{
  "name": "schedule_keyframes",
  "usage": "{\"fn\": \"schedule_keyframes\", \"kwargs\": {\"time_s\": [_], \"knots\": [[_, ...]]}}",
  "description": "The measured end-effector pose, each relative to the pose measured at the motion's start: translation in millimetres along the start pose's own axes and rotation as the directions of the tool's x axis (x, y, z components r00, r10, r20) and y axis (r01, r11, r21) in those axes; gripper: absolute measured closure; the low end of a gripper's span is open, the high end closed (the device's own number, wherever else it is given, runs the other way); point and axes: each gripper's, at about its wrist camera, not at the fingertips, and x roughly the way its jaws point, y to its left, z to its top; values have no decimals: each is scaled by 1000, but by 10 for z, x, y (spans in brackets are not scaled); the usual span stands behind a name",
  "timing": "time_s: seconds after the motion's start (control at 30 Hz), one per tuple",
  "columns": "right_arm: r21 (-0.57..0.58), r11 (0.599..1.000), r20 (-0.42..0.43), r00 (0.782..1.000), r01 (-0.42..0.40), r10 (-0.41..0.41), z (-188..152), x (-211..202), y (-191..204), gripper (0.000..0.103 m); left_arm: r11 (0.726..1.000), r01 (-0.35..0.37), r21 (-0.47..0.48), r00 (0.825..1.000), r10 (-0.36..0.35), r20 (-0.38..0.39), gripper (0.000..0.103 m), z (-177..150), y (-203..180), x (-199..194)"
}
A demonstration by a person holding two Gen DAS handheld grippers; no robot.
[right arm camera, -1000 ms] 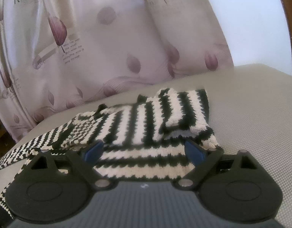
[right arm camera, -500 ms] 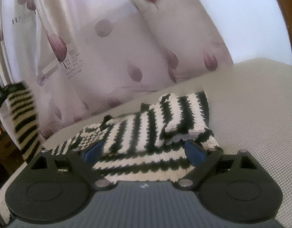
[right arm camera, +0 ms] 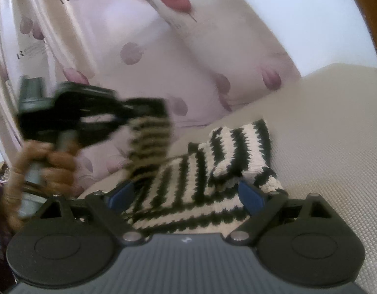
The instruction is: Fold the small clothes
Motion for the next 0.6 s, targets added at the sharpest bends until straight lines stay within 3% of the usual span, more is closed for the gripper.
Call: {"fn": "schedule_keyframes", "kwargs": {"time_s": [0.07, 0.17, 0.2, 0.23, 0.27, 0.3, 0.33, 0.4, 0.47, 0.53, 0.6], "knots": [[4, 1000, 5, 1000, -10, 10, 1, -18, -12, 10, 1000, 11, 20, 999, -10, -36, 94, -129, -15, 167], [24, 999, 12, 1000, -22, 22, 6, -38, -47, 10, 998, 61, 20, 995, -59, -79, 85, -243, 59, 353], [32, 999, 15, 1000, -26, 25, 5, -45, -58, 10, 997, 80, 13, 994, -78, -78, 74, -273, 74, 355], [41, 999, 18, 999, -28, 28, 9, -47, -73, 10, 994, 106, 5, 992, -105, -72, 53, -278, 102, 346], [47, 998, 20, 999, -29, 28, 11, -48, -84, 10, 992, 127, -2, 990, -126, -63, 38, -271, 114, 334], [52, 998, 22, 999, -31, 30, 14, -48, -90, 10, 990, 138, -11, 989, -138, -44, 10, -273, 132, 266], [53, 998, 22, 999, -32, 31, 15, -51, -93, 10, 990, 142, -17, 990, -142, -14, 1, -277, 141, 198], [50, 998, 24, 999, -29, 28, 15, -58, -88, 10, 987, 160, -15, 986, -159, 58, 1, -259, 147, -11], [49, 999, 31, 999, -19, 18, 27, -75, -74, 10, 989, 151, 2, 986, -151, 67, 1, -247, 213, -250], [27, 999, 43, 999, -18, 16, 111, -99, -14, 10, 996, 85, 39, 991, -89, 97, 0, -310, 323, -510], [-53, 998, 50, 998, -26, 29, 249, -90, 103, 10, 995, -30, 93, 992, 19, 121, 0, -450, 478, -731]]}}
